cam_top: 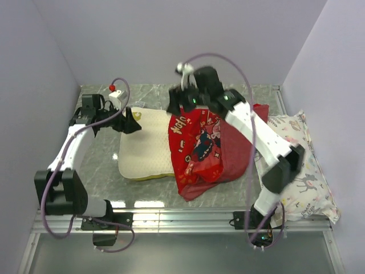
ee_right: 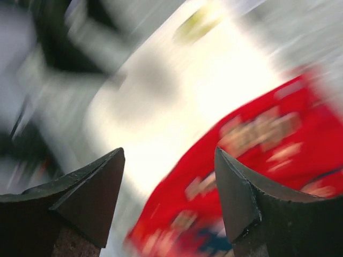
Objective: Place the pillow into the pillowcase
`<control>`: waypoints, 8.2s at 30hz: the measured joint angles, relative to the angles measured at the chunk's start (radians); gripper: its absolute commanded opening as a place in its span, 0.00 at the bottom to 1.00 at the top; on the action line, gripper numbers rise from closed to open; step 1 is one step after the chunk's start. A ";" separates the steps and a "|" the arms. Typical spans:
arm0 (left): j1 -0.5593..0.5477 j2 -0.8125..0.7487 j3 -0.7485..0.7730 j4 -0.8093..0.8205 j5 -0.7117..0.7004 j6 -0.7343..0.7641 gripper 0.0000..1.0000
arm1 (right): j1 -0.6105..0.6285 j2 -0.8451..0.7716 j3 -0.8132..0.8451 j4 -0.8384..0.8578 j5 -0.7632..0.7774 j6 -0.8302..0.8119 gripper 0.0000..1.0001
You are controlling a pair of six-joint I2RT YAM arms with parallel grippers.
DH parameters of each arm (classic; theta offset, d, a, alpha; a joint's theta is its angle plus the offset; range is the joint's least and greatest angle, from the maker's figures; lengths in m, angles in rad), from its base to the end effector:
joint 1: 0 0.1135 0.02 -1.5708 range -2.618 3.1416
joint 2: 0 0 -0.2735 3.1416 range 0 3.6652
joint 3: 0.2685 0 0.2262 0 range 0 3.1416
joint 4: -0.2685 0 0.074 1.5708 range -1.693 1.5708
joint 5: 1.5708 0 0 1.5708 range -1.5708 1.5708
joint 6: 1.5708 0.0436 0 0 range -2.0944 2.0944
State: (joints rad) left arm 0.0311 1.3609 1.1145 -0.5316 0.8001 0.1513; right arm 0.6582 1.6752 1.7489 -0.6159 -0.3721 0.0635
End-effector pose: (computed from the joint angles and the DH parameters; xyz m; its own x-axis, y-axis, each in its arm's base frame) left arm 0.2644 -0.0231 0.3127 -0.6198 0.0858 -0.7801 0.5893 0.7073 -0.3904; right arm 0.2749 0.2326 0.4023 -0.4592 -0.2803 -0.8429 -0.7886 0.5654 0.2416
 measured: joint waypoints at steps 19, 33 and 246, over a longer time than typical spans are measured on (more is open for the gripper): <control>0.004 0.261 -0.002 0.308 -0.402 -0.242 0.99 | -0.056 0.660 0.408 0.082 0.493 0.071 0.35; 0.024 0.422 -0.026 0.441 -0.247 -0.285 0.99 | -0.049 0.698 0.444 0.090 0.434 0.014 0.63; 0.267 0.187 -0.113 0.074 -0.181 -0.576 0.59 | 0.290 0.263 0.355 0.289 0.418 -0.478 0.66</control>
State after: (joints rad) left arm 0.2985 1.5482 1.0016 -0.4580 0.6193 -0.4248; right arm 0.9485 1.9381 2.1040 -0.3267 0.0456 -0.4141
